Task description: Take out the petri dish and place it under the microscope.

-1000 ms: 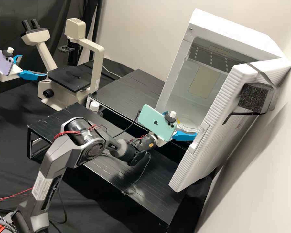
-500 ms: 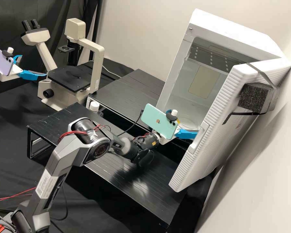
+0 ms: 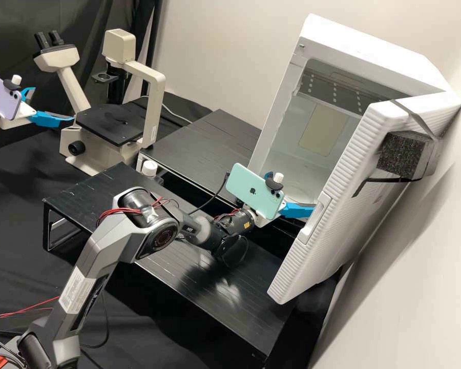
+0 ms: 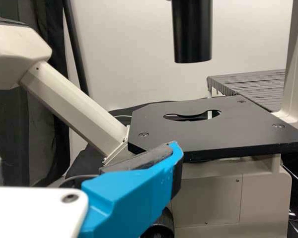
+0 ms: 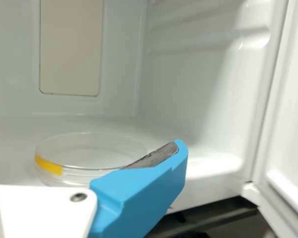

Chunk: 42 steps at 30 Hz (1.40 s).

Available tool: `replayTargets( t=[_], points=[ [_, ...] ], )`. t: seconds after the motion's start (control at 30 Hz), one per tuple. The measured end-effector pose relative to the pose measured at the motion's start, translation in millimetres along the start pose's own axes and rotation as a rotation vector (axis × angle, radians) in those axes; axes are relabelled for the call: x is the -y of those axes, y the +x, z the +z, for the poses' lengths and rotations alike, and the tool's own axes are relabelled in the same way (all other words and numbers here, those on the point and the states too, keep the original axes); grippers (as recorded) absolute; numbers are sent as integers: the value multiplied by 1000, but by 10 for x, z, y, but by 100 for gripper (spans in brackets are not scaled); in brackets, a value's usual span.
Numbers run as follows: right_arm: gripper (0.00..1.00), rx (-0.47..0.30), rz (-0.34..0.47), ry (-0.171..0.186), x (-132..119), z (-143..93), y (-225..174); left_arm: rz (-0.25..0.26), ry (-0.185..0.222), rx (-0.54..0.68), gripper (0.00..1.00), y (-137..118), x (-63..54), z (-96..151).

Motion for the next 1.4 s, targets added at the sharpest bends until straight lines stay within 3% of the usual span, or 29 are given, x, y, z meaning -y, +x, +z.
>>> replayTargets(
  t=[0.27,0.33,1.27,1.3,1.4],
  points=[
    [100,-14,-73,114,9,63,74,0,0,0,100,0,0,0],
    [100,-18,-86,120,-11,98,83,0,0,0,100,0,0,0],
    [100,18,-118,91,-95,118,157,0,0,0,100,0,0,0],
    [0,18,-122,87,-92,118,156,0,0,0,100,0,0,0],
    [0,15,-126,83,-92,113,160,0,0,0,100,0,0,0]
  ],
)
